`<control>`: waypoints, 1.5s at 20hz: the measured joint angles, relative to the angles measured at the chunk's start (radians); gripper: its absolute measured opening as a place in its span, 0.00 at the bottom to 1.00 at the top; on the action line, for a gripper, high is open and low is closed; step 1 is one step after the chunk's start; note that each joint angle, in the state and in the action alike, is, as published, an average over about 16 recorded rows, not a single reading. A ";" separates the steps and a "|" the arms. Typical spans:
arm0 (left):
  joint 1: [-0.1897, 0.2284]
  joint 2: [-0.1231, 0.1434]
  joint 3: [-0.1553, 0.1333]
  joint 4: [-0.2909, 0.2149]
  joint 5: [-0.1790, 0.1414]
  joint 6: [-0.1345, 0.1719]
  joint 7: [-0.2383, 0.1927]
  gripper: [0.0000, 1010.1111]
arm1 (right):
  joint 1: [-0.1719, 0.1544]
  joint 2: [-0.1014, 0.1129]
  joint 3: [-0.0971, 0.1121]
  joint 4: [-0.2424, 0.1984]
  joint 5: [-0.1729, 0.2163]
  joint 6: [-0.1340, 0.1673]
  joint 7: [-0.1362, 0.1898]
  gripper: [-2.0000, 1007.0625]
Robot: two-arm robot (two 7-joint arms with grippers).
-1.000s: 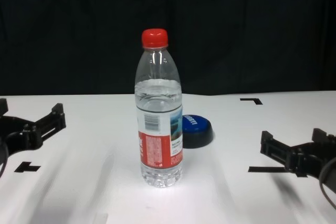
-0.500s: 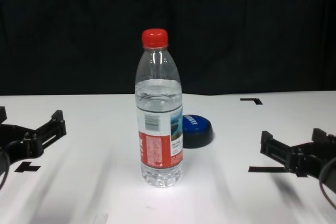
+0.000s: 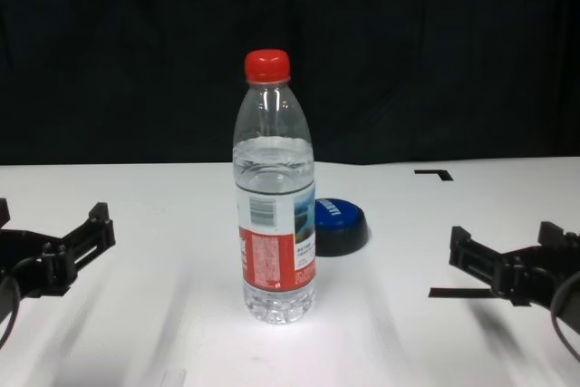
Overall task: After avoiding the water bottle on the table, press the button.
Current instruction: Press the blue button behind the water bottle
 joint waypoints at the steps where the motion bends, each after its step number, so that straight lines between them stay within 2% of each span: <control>1: 0.001 -0.002 0.000 0.000 0.001 0.000 0.001 0.99 | 0.000 0.000 0.000 0.000 0.000 0.000 0.000 1.00; 7: 0.002 -0.007 0.000 0.002 0.005 0.004 0.001 0.99 | 0.000 0.000 0.000 0.000 0.000 0.000 0.000 1.00; 30: -0.008 0.000 0.003 0.006 0.010 0.017 -0.011 0.99 | 0.000 0.000 0.000 0.000 0.000 0.000 0.000 1.00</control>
